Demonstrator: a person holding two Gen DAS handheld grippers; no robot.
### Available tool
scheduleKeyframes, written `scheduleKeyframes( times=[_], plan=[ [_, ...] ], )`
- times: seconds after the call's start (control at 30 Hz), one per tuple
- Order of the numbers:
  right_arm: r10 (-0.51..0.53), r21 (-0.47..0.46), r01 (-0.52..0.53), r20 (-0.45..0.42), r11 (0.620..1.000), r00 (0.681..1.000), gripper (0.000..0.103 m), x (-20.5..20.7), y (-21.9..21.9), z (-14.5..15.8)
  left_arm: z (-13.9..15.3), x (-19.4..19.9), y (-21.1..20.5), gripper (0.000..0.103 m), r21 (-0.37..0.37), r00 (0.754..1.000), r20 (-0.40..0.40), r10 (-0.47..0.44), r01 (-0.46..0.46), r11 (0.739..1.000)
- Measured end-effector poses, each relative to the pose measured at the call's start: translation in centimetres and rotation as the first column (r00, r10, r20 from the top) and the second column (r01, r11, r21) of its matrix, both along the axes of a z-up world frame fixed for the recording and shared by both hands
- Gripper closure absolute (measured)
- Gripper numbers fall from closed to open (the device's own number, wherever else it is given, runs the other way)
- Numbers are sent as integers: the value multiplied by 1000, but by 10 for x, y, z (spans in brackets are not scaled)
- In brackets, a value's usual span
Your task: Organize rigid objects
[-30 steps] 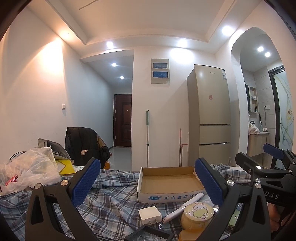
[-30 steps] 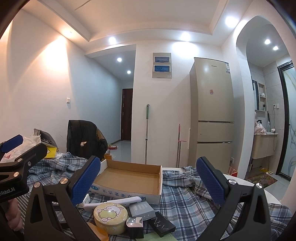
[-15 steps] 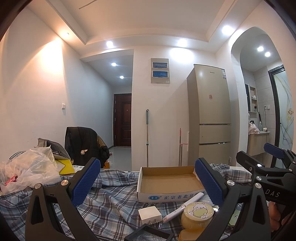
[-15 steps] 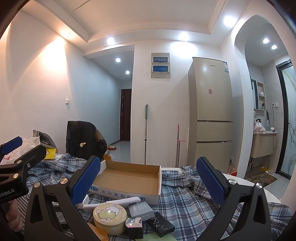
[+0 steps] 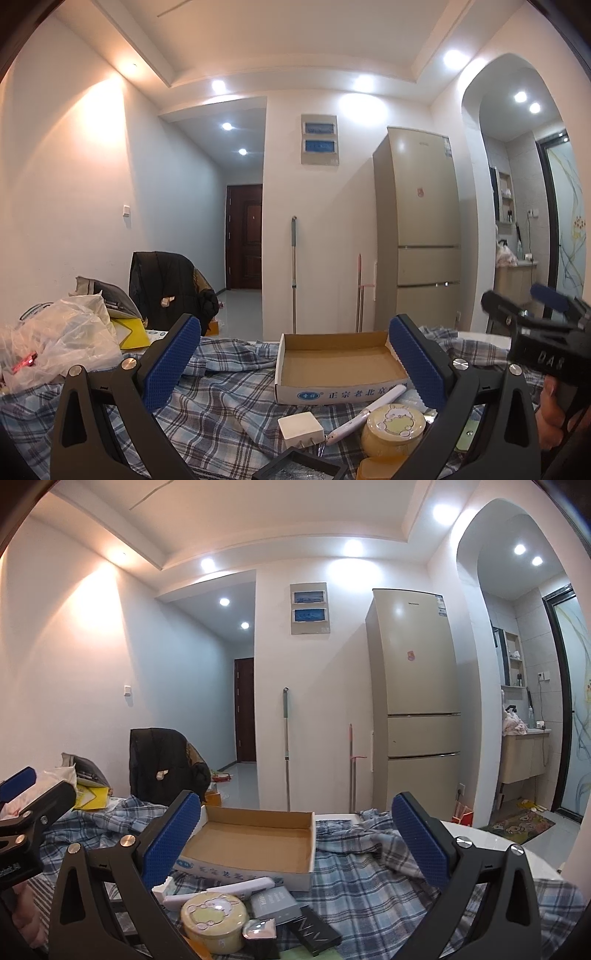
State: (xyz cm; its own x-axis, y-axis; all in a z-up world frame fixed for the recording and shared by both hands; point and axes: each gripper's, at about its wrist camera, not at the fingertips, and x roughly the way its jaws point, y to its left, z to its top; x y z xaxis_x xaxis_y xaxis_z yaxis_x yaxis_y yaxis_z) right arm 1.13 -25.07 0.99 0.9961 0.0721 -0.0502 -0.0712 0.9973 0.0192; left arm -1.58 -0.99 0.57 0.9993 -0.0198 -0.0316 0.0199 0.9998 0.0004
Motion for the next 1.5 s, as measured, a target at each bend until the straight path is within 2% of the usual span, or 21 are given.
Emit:
scheduleKeyframes(
  times=[0.1,0.23,0.4,0.53,0.63,0.7,0.77,0.8,0.87,0.93,1.03,1.2,1.3,1.37,1.5],
  plan=[
    [-22,0,22,-6,1000,1000,0,3,-9,9,6,5,-1,0,6,997,-73,3,-3,1000],
    [-36,4,37,-56,999,998,0,10,-17,16,7,19,7,0,-31,980,-201,-7,0,1000],
    [-29,-46,24,-103,999,994,0,16,-12,11,-2,39,18,0,-42,931,-363,30,-48,998],
    [-14,-49,8,-129,999,991,0,20,-12,9,-13,52,26,0,-47,893,-449,-5,-18,999],
    [-23,-39,17,-151,999,988,0,23,-13,7,-21,69,26,0,-24,848,-531,5,-21,1000],
    [-26,-39,20,-166,999,986,0,26,-13,5,-29,82,23,2,-45,800,-600,-10,-21,999],
    [-37,-50,28,-181,998,983,0,30,-12,1,-37,97,21,11,-106,740,-669,-64,-10,994],
    [-45,-60,34,-190,998,981,0,32,-11,-1,-41,102,19,12,-129,719,-689,-86,-5,992],
    [-55,-74,40,-210,996,976,0,37,-11,-4,-44,111,17,13,-155,693,-713,-107,-7,988],
    [-54,-76,38,-233,996,971,0,41,-12,-6,-45,113,13,18,-155,696,-710,-106,-8,988],
    [-60,-66,44,-260,997,964,0,45,-17,-6,-45,111,2,24,-142,701,-701,-128,38,989],
    [-85,-56,72,-302,996,949,0,51,-26,-4,-46,106,-36,33,-99,679,-706,-200,185,978],
    [-93,-51,80,-328,995,940,0,55,-33,-2,-46,105,-58,35,-59,665,-714,-218,253,966],
    [-95,-39,87,-351,995,932,0,57,-37,-2,-45,108,-70,35,-61,643,-728,-237,284,957],
    [-89,-24,86,-376,996,922,0,62,-43,-4,-49,117,-82,35,-78,617,-747,-247,287,955]
  ],
)
